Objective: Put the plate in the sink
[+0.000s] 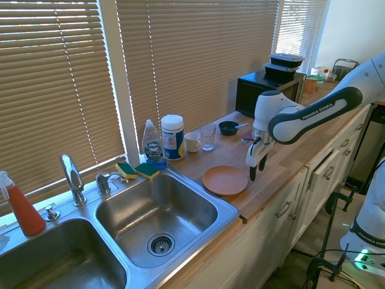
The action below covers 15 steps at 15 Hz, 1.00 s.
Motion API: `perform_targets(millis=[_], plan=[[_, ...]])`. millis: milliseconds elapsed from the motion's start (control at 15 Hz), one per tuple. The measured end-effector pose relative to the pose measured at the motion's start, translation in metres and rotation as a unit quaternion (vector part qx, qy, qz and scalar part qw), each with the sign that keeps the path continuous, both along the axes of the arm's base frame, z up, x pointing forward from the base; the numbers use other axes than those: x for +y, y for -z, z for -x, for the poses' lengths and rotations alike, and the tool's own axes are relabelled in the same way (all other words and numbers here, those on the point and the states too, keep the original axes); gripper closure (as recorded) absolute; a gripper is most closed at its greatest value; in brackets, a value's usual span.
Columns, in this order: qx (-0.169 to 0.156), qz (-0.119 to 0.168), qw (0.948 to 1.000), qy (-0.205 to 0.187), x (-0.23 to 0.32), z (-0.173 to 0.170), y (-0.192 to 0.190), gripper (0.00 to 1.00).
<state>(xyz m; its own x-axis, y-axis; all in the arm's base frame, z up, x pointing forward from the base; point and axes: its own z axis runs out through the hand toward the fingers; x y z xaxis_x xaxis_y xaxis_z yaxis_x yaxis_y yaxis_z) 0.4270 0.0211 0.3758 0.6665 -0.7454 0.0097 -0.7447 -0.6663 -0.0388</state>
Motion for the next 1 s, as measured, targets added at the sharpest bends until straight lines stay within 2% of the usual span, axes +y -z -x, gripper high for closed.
perform_targets(millis=[400,733,1000], plan=[[-0.014,-0.009,0.9998,0.011,-0.012,-0.013,-0.006,0.0],[-0.02,-0.027,0.9994,0.008,-0.041,-0.065,0.0,0.0],[-0.024,-0.049,0.9983,-0.02,-0.054,-0.109,0.024,0.0]])
